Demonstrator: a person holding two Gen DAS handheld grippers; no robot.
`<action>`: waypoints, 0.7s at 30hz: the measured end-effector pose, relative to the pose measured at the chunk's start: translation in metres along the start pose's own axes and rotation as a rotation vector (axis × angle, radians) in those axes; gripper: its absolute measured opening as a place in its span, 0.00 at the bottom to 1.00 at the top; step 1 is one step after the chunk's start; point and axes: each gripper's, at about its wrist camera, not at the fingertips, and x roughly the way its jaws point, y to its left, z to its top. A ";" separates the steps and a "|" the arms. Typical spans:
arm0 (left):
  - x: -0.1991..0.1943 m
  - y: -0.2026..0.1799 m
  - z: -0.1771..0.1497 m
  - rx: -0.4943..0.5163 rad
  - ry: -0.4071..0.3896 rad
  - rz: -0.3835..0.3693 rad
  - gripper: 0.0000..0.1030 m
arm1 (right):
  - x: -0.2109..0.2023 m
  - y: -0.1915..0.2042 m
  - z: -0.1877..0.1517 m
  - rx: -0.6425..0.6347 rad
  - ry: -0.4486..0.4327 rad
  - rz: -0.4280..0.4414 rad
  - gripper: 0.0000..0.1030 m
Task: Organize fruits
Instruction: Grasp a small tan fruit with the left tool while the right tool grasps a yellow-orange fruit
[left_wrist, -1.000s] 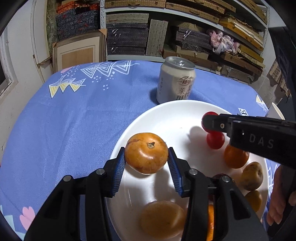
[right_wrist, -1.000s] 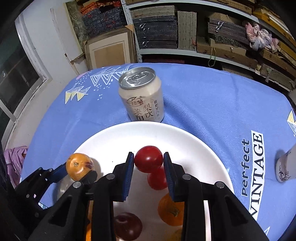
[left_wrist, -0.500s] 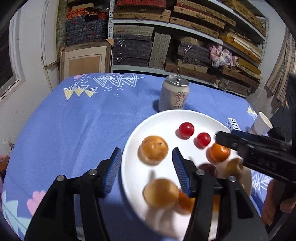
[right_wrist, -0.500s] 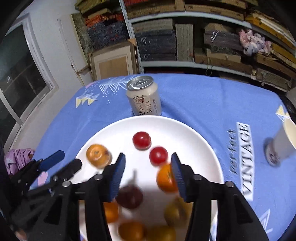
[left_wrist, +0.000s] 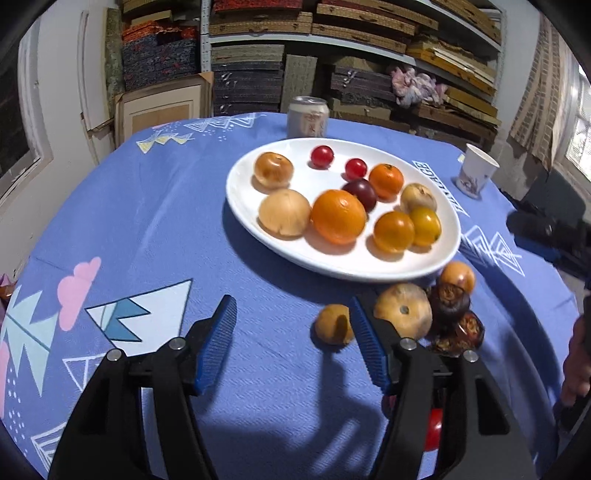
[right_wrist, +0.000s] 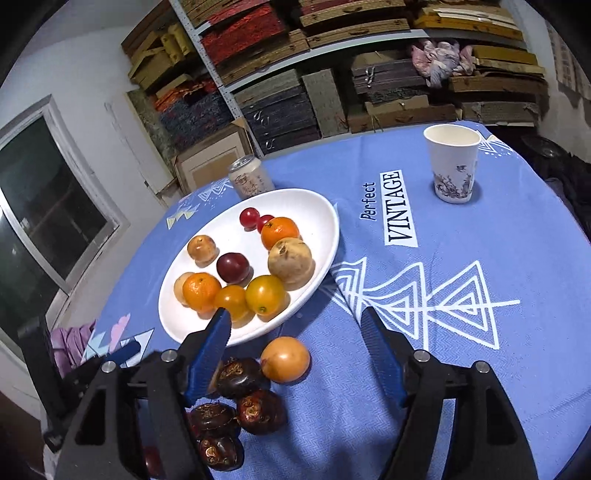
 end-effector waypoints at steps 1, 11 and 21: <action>0.002 -0.002 -0.001 0.011 0.004 -0.015 0.60 | 0.000 -0.002 -0.001 0.008 -0.001 0.003 0.72; 0.027 -0.014 -0.008 0.074 0.078 -0.003 0.61 | 0.008 -0.014 0.000 0.051 0.012 -0.011 0.82; 0.031 0.003 -0.002 0.017 0.084 0.010 0.52 | 0.006 -0.013 -0.001 0.056 0.007 -0.012 0.84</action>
